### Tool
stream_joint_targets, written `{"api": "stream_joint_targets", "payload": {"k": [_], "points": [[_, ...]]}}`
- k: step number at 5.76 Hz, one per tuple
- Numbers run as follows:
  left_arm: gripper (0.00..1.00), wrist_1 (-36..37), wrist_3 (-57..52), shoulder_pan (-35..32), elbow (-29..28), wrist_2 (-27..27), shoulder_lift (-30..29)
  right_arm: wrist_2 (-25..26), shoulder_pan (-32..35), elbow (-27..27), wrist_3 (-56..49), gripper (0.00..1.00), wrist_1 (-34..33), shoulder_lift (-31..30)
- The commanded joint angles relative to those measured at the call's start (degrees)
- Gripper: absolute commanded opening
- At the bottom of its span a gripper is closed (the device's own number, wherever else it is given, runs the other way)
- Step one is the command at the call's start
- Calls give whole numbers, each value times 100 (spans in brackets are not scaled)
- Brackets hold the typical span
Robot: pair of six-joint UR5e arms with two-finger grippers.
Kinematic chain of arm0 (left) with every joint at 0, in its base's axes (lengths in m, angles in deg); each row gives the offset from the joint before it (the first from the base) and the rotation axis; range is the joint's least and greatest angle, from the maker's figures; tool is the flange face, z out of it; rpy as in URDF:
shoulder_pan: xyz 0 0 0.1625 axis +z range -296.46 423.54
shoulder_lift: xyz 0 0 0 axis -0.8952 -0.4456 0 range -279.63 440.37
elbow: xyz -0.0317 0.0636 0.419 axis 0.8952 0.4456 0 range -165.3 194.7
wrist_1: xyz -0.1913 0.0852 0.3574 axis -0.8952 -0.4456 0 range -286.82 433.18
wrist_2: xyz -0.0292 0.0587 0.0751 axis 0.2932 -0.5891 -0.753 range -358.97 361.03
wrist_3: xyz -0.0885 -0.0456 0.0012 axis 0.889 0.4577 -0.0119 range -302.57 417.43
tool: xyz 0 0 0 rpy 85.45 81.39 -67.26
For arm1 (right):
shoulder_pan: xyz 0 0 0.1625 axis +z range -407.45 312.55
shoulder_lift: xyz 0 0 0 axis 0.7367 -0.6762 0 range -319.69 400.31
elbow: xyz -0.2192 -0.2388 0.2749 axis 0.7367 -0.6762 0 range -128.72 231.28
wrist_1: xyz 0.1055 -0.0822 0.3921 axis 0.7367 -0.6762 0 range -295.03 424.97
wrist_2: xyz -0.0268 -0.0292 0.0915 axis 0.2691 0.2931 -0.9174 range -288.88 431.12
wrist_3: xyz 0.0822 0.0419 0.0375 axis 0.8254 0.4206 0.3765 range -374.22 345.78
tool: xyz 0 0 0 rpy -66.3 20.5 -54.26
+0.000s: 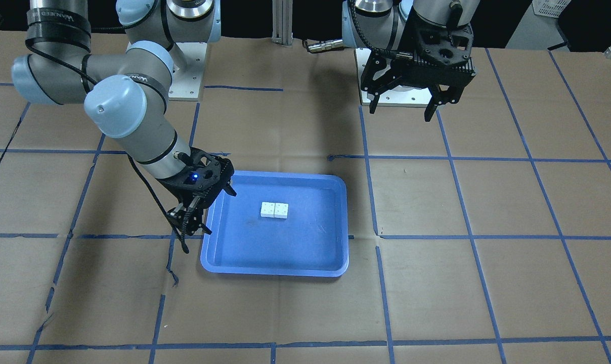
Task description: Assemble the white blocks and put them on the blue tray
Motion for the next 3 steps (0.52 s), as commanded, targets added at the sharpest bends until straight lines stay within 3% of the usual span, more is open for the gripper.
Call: {"api": "stream_joint_targets", "payload": {"k": [1,2,3], "points": [[99,-5,0,0,-2,1,1,643,-59,-880,1717,100,1239,-42],[99,-40,0,0,33,-17,70,1203,-68,-1249,2841,100,1820,-59],[99,-214,0,0,-10,-43,71,1365,-112,-1601,4341,100,2775,-233]]}}
